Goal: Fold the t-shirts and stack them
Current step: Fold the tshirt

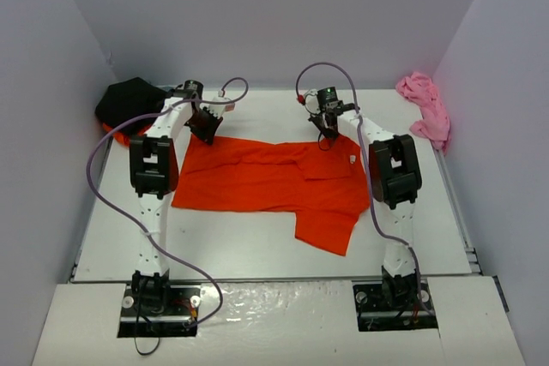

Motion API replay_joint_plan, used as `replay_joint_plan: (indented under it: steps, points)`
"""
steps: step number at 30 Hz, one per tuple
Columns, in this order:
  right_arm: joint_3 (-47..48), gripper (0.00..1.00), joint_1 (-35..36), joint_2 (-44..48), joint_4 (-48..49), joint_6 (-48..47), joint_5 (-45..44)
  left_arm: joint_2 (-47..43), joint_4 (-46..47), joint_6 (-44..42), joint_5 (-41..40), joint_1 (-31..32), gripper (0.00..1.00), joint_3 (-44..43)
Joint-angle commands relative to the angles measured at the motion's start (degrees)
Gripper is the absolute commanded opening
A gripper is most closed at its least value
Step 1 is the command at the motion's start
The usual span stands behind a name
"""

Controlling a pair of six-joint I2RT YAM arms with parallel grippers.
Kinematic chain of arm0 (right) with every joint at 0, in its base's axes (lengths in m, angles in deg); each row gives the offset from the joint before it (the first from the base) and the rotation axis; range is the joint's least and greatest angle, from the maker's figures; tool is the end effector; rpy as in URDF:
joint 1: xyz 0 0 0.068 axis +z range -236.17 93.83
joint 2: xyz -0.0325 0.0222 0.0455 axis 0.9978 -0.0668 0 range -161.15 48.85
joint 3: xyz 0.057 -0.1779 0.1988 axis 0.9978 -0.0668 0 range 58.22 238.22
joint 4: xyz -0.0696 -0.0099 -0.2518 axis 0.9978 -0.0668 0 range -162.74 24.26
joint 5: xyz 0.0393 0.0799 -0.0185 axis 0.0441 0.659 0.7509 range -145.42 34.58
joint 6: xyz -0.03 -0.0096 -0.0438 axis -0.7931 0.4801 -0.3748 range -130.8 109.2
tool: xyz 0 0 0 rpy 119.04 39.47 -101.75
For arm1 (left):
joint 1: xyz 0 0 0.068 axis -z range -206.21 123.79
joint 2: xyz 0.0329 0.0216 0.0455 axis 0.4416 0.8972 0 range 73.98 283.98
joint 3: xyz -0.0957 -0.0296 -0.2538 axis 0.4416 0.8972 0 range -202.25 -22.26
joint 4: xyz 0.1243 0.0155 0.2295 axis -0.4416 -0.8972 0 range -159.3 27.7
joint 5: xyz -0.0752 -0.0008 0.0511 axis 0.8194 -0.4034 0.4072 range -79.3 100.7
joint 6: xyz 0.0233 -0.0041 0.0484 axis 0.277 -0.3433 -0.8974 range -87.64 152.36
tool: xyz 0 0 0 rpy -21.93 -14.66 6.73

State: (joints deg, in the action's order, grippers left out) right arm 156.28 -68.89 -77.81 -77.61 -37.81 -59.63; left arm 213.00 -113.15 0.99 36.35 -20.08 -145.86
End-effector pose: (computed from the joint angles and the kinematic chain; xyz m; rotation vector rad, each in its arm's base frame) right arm 0.4827 0.1475 0.1895 -0.8239 2.1268 -0.1725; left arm 0.5096 -0.0702 0.1823 0.9562 2.4287 -0.4592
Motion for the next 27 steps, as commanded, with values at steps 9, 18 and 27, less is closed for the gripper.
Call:
replay_joint_plan:
  steps: [9, 18, 27]
  points:
    - [-0.20, 0.00, -1.82, 3.13, -3.99, -0.90, -11.07, 1.83, -3.85, 1.23, -3.19, -0.75, 0.00, -2.13]
    - [-3.11, 0.00, -3.51, 4.96, -4.61, -1.09, -15.07, -1.39, -1.87, 3.00, -6.32, -3.31, 0.00, 4.28]
    - [-6.55, 0.00, -3.74, 6.28, -8.65, -0.84, -15.15, -3.57, -0.29, 4.46, -7.63, -5.78, 0.00, 8.27]
